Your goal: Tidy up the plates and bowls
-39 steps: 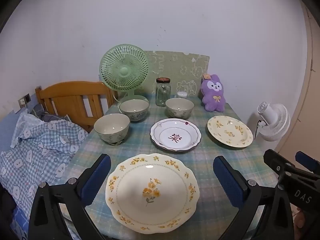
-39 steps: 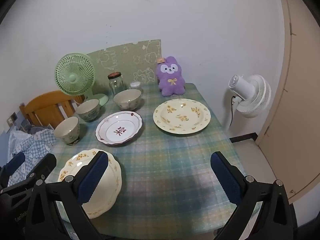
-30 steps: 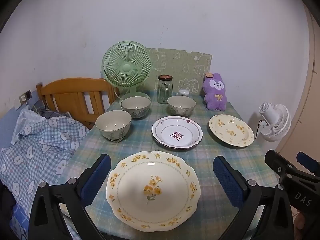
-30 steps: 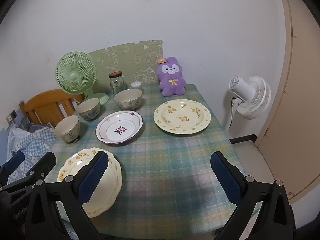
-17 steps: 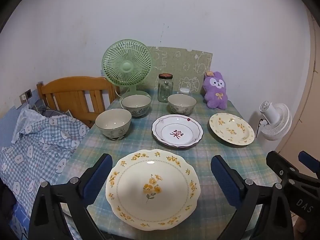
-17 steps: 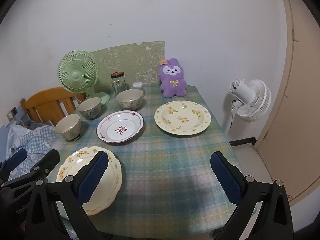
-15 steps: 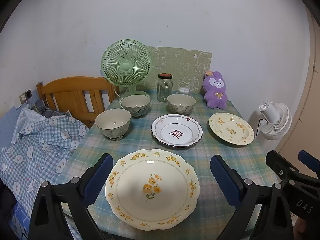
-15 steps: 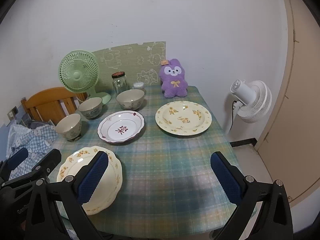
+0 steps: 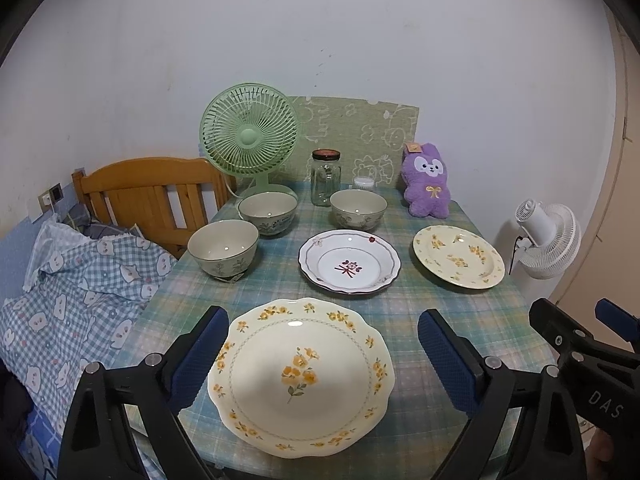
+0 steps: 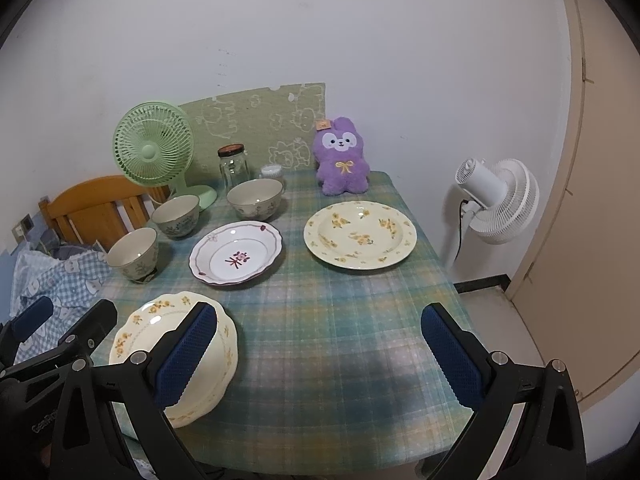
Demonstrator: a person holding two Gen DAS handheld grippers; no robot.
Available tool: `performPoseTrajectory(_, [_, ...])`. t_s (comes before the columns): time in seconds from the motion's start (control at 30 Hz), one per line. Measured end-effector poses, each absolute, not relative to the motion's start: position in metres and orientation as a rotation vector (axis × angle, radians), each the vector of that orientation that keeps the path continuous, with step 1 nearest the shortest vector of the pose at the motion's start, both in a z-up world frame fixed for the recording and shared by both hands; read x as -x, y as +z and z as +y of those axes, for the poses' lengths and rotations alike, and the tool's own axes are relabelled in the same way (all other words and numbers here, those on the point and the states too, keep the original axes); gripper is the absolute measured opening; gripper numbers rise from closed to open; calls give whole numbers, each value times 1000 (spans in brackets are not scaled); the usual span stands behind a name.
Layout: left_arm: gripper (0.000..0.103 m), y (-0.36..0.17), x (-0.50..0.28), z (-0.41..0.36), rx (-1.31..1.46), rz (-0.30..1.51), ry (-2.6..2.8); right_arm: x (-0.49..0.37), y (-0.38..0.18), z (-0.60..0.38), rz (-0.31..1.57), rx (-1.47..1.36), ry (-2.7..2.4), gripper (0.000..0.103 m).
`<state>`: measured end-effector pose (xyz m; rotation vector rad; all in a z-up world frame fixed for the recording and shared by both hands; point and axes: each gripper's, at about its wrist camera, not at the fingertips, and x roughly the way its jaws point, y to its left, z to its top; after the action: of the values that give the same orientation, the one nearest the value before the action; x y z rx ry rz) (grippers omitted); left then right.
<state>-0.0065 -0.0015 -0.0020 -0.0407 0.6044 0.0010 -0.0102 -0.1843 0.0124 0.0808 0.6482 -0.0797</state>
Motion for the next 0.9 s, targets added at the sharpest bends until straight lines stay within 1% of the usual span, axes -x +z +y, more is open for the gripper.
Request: performPoseTrajectory(0.9, [96,1,11,-8,20,595,1,13,10,-186,648,-78,-96,102])
